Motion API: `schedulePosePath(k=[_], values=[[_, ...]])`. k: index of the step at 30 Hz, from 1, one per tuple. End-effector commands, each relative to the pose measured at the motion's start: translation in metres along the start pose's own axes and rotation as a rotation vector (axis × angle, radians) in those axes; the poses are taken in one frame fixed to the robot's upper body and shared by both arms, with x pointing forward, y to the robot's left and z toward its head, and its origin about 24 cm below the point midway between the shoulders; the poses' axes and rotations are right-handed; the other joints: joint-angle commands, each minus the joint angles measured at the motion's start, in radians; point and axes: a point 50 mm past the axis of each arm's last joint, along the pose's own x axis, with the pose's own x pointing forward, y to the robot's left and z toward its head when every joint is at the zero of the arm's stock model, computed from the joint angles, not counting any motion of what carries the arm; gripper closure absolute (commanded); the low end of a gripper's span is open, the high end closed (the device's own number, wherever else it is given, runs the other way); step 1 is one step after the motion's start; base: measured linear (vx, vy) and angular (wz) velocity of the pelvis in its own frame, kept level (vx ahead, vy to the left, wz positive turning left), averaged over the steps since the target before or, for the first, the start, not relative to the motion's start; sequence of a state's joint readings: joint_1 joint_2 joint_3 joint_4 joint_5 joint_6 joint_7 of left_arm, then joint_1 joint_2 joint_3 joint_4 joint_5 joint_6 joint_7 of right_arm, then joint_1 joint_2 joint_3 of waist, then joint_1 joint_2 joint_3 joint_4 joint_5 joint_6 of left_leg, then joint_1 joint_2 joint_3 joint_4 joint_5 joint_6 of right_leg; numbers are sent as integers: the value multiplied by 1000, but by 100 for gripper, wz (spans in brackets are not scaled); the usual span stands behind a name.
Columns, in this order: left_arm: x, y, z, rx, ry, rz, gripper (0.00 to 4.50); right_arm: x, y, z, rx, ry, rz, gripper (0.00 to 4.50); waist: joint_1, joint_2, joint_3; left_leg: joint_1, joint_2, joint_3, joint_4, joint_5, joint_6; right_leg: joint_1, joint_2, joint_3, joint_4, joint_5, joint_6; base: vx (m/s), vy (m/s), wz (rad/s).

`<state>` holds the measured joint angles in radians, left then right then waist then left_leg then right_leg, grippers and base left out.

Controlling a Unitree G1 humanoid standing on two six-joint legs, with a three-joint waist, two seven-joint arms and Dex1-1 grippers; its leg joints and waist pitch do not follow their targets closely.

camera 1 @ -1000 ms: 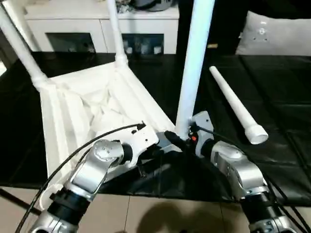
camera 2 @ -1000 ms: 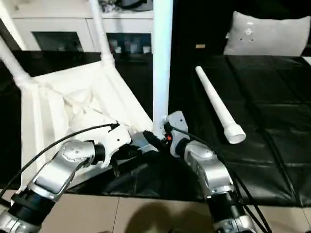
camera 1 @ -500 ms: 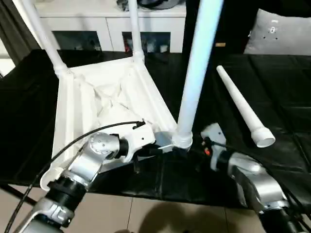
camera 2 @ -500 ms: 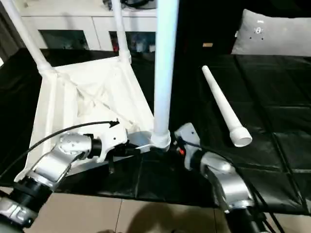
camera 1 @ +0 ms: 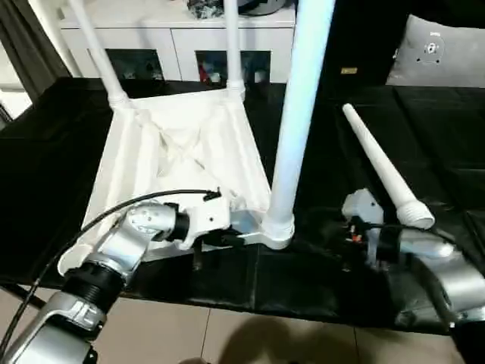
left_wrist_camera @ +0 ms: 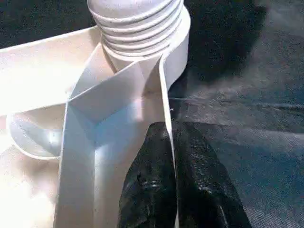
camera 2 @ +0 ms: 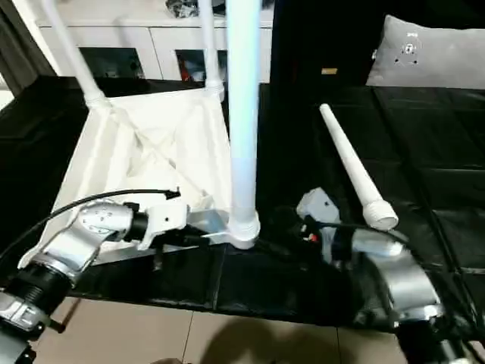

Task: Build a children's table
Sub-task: Rotate leg to tighten

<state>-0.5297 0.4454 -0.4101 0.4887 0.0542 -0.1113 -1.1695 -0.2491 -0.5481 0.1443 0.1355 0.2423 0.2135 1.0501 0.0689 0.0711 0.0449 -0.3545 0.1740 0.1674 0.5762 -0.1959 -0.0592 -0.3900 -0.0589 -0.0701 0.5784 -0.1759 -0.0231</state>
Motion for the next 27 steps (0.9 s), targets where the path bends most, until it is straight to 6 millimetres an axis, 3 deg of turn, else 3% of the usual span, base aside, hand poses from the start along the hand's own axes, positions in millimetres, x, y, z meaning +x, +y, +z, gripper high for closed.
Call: schedulePosePath(k=[1, 8, 9, 14, 15, 27], values=[[10, -13, -1, 70, 42, -162, 450, 7, 3, 8, -57, 3, 70, 6, 5, -11, -63, -3, 55, -14, -52, -130, 105, 52, -83, 46, -61, -215, -197, 0, 0, 0], [11, -16, 1, 117, 45, -209, 450, 21, 4, 9, -69, -6, 123, 6, 25, -11, -66, 2, 61, -13, -49, -137, 91, 48, -86, 49, -49, -163, -223, 0, 0, 0], [11, -16, 1, 120, 46, -210, 450, 22, 4, 9, -69, -6, 125, 31, 25, -14, -65, 1, 60, -13, -49, -139, 89, 49, -86, 49, -49, -163, -223, 0, 0, 0], [13, -18, 3, 136, 35, -230, 450, 27, 5, 9, -39, -14, 171, 65, 27, -15, -65, 0, 58, -12, -48, -142, 84, 50, -88, 50, -50, -185, -214, 0, 0, 0], [13, -18, 4, 136, 33, -232, 450, 27, 6, 8, -34, -14, 179, 76, 27, -19, -65, 0, 58, -12, -48, -137, 85, 50, -87, 50, -50, -187, -211, 0, 0, 0], [11, -19, 2, 129, 30, -232, 450, 29, 10, 4, -1, -13, 219, 170, 31, -15, -69, -6, 55, -12, -41, -109, 95, 49, -86, 49, -44, -159, -210, 0, 0, 0]])
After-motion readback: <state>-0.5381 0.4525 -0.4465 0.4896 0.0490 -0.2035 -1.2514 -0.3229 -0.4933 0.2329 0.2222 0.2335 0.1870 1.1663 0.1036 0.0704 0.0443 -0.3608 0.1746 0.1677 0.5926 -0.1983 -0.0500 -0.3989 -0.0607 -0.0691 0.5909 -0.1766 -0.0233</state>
